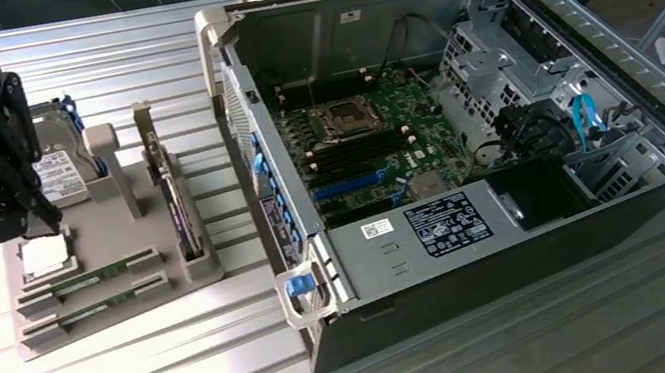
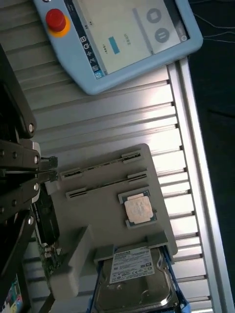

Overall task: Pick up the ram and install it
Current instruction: 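Pick up the ram and move it above insertion slot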

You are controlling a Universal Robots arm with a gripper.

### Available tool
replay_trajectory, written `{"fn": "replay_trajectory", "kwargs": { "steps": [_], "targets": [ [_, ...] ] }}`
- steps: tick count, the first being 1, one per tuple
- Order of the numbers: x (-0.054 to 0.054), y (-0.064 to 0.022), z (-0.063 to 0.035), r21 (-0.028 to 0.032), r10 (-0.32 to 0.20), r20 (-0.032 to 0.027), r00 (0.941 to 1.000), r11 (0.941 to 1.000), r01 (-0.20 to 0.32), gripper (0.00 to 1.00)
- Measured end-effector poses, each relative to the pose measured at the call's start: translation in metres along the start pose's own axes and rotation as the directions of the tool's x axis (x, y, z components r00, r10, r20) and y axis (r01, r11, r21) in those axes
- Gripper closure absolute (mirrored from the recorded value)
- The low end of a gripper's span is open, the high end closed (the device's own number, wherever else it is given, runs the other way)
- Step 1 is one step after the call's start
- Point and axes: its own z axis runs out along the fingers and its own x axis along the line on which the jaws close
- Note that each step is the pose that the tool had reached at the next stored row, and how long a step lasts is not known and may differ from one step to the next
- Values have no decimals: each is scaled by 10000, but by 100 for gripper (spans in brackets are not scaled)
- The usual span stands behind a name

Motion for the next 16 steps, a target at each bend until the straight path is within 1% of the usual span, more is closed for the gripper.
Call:
{"fn": "replay_trajectory", "kwargs": {
  "steps": [3,5,10,16],
  "targets": [
    [0,0,13,-15,-543,24,9985,9985,544,85],
    [1,2,39,-22,-685,32,9976,9977,685,85],
    [4,6,131,-34,-770,32,9970,9970,771,85],
    [10,13,310,-45,-852,35,9964,9963,853,85]
  ]
}}
